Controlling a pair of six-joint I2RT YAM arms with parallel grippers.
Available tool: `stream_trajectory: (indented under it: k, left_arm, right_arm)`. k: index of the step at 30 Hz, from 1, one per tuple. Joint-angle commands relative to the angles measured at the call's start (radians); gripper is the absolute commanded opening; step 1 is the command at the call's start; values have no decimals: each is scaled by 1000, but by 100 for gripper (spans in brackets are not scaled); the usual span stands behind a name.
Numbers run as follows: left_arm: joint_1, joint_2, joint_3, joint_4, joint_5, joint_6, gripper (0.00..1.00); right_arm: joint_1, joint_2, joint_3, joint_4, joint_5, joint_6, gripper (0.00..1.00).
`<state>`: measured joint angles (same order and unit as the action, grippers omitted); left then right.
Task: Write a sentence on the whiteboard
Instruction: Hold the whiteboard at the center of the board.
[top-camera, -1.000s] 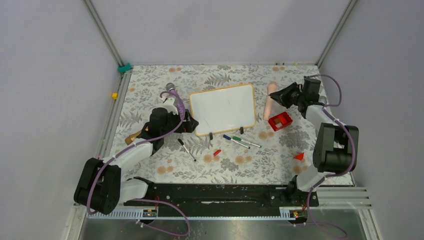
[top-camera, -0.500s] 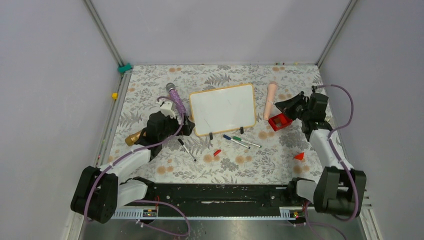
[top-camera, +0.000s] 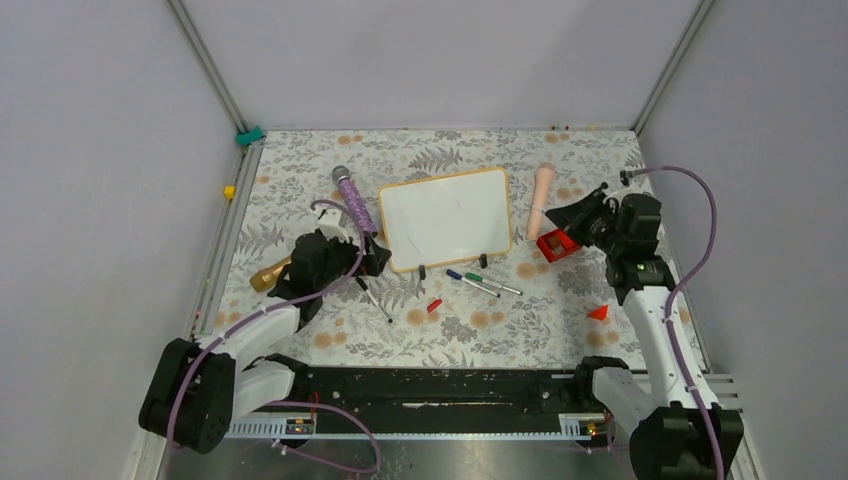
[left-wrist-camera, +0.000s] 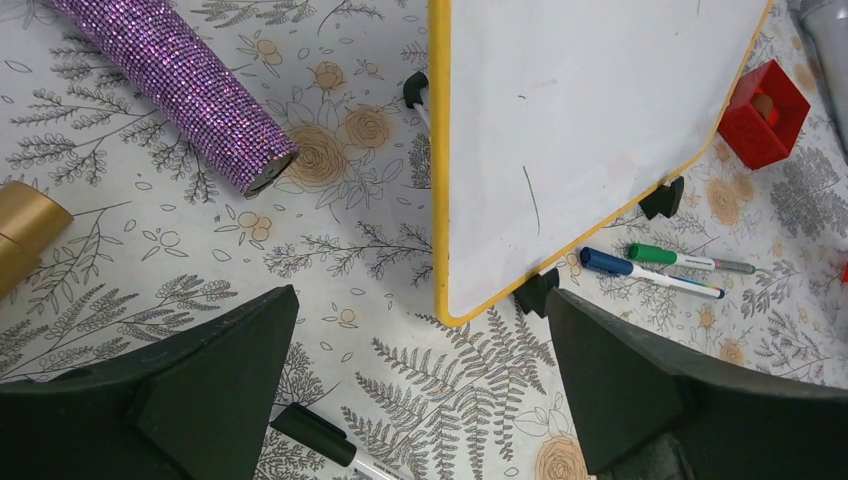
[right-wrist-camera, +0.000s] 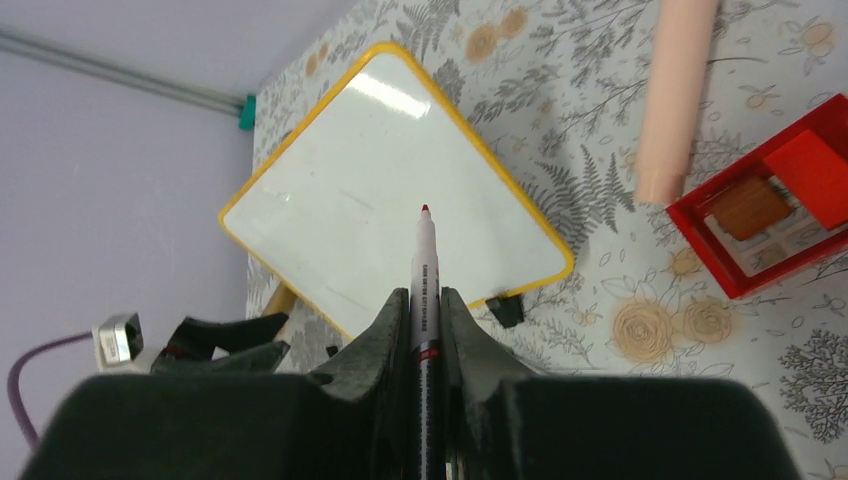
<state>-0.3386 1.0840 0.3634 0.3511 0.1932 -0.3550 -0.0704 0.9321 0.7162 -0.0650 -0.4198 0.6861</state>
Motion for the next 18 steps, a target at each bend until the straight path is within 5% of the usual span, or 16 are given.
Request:
stream_trajectory:
  k: [1,18]
  left_arm:
    - [4,48,50,50,-11,-35,98]
    - [25,130,120,-5,-15,-36,97]
  right_arm:
    - [106,-33,127,-117,75,-111,0]
    - [387,54,335,-192,202,-276,0]
